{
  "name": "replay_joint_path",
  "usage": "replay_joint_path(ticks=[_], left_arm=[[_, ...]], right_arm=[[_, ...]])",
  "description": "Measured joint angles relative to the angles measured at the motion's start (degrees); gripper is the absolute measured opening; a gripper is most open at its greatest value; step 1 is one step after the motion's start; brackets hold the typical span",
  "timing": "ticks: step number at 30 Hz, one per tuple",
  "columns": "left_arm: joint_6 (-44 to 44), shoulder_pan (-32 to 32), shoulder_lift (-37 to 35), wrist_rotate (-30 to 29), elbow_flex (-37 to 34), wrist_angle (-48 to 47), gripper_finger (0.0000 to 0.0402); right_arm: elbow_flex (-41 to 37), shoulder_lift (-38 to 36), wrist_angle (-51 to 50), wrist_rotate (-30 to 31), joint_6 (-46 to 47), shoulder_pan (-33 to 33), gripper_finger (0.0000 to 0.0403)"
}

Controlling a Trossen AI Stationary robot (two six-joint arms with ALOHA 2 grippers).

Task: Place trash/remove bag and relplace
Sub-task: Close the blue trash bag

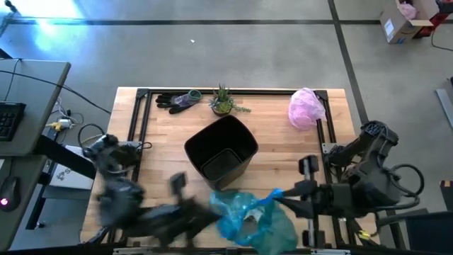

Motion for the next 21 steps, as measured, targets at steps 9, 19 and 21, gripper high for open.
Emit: replay_joint_path(ticks=[9, 19, 21], left_arm=[[-5.5, 3.6, -2.7, 12.7, 0.1, -3.6, 0.0], [-14.6, 6.3, -2.2, 16.4, -0.2, -8.4, 0.0], [-12.4, 5.3, -2.2, 17.8, -0.2, -5.8, 0.0]], right_arm=[[-0.2, -0.2, -9.9, -4.4, 10.1, -2.6, 0.0], [0.4, -1.0, -11.4, -8.1, 12.3, -4.5, 0.0], [0.8, -1.2, -8.5, -9.2, 11.4, -4.0, 0.0]])
